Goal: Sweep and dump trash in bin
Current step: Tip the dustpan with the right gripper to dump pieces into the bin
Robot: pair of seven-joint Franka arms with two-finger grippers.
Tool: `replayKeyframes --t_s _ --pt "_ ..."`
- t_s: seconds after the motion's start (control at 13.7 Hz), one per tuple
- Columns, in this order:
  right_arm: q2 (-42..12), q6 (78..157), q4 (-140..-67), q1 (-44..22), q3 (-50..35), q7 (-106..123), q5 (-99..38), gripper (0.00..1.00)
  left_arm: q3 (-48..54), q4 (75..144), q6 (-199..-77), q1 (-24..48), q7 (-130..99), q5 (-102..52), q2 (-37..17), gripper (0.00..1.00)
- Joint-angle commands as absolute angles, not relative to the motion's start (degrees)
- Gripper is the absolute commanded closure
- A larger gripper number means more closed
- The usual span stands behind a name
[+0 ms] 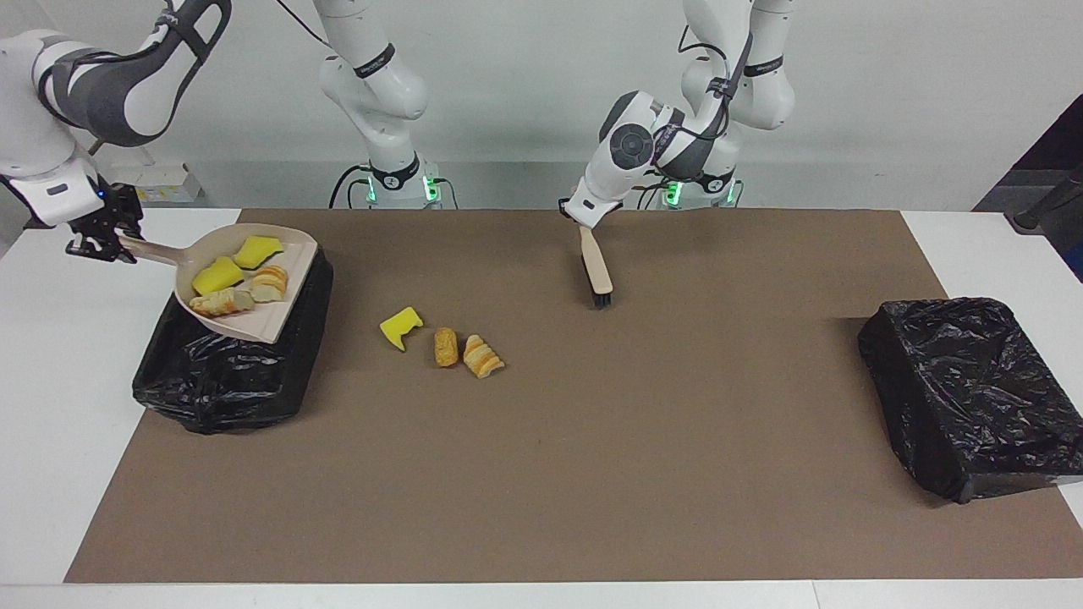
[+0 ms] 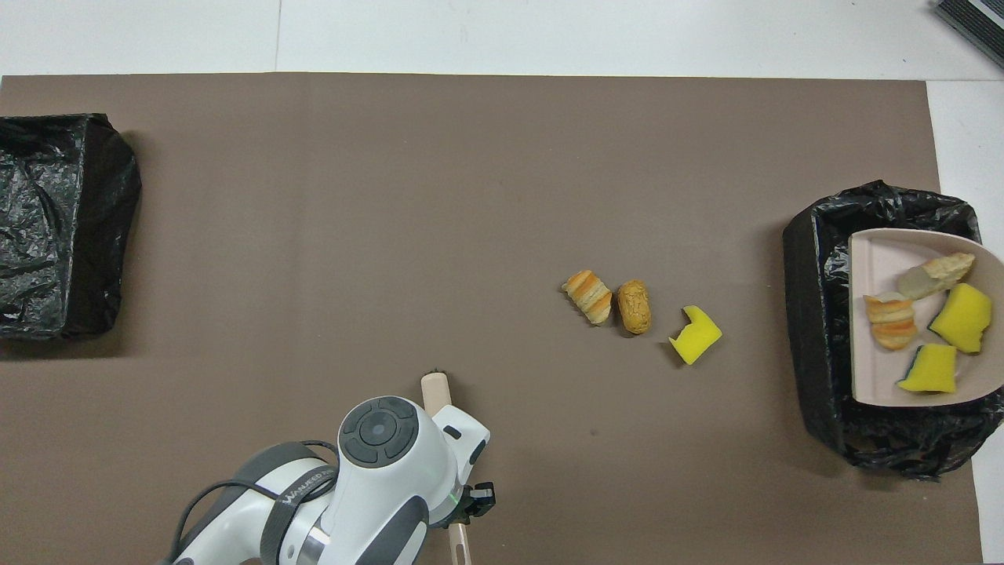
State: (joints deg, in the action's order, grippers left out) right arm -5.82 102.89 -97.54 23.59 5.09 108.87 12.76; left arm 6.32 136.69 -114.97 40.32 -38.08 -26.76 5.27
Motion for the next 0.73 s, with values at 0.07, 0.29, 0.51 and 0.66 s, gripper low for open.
replayKeyframes --t_s 0.07,0.29,0.51,0.66 --pt "-7.5 110.4 -97.7 19.6 4.0 108.4 28.8 1.0 5.3 138.9 -116.7 41.7 -36.5 -28.3 6.9 0.95" --pt "-6.2 112.7 -101.0 16.0 3.9 102.7 34.4 1.0 4.7 136.9 -114.7 39.7 -35.2 -28.2 6.4 0.0" --pt "-6.1 111.5 -101.5 12.8 3.9 98.1 37.3 1.0 4.7 131.2 -107.9 32.2 -30.9 -27.1 5.5 0.0" --pt "-6.1 110.3 -101.3 12.7 3.9 97.7 37.7 1.0 4.7 126.7 -104.8 26.1 -28.1 -22.2 5.3 0.0"
